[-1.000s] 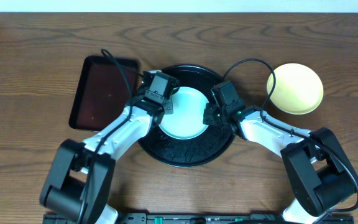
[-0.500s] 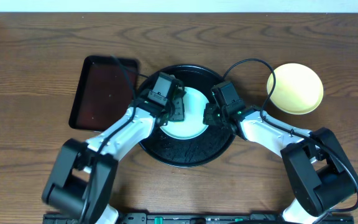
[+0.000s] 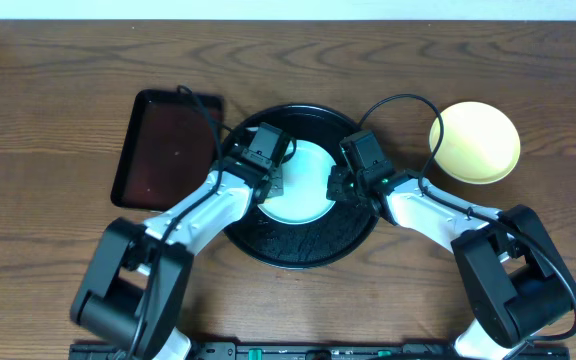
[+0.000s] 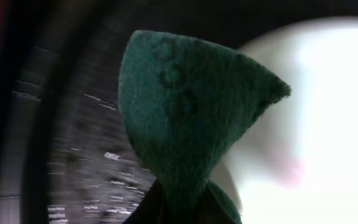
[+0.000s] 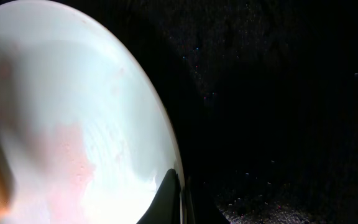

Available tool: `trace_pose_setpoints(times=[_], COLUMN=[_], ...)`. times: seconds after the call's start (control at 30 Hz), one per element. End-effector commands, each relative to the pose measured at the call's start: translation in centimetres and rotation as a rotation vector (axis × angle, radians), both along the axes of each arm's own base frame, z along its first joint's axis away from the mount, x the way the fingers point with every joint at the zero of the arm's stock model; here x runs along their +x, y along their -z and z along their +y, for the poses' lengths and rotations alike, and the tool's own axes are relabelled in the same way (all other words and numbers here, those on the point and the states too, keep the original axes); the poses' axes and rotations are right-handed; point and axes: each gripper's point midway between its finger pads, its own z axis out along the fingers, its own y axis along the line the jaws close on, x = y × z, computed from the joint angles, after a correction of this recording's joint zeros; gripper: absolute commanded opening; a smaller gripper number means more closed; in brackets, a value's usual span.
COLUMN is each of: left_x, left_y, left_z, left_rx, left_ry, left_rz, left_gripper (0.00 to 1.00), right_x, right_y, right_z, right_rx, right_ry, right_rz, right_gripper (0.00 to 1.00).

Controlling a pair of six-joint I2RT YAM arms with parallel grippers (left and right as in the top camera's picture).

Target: Clean dirty plates on tray and stack at the side

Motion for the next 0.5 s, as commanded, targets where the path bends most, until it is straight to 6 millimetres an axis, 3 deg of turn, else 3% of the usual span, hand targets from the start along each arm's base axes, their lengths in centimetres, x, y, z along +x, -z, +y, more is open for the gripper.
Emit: trace_pose_setpoints(times=[0.0, 0.13, 0.27, 0.33, 0.47], left_x=[1.1, 1.0, -0.7, -1.6, -2.2], left_y=[-3.9, -7.3, -9.2, -9.6, -9.2], left_z=[4.2, 4.1, 4.5, 4.9, 5.2], left_rx=[0.149, 0.099, 0.053, 0.046, 0.061], left_ry=[-0.111, -0.115, -0.141, -0.169, -0.171], left_rz=[-0.148, -0.218, -0.215, -0.201, -0.173], left_gripper=[0.07, 0.07, 0.07, 0.07, 0.08], right_x=[-2.0, -2.1, -2.1, -2.1, -1.4], right_y=[4.0, 4.0, 3.2, 1.7, -3.2], right_z=[-2.9, -2.9, -2.6, -2.5, -2.4], right_rx=[-0.137, -0.137, -0.116, -0.105, -0.101], right_ry=[0.034, 0.033, 0.026, 0.024, -0.032], right_rz=[0.085, 0.085, 0.082, 0.062, -0.063], right_gripper=[0.01, 0.01, 0.01, 0.01, 0.01])
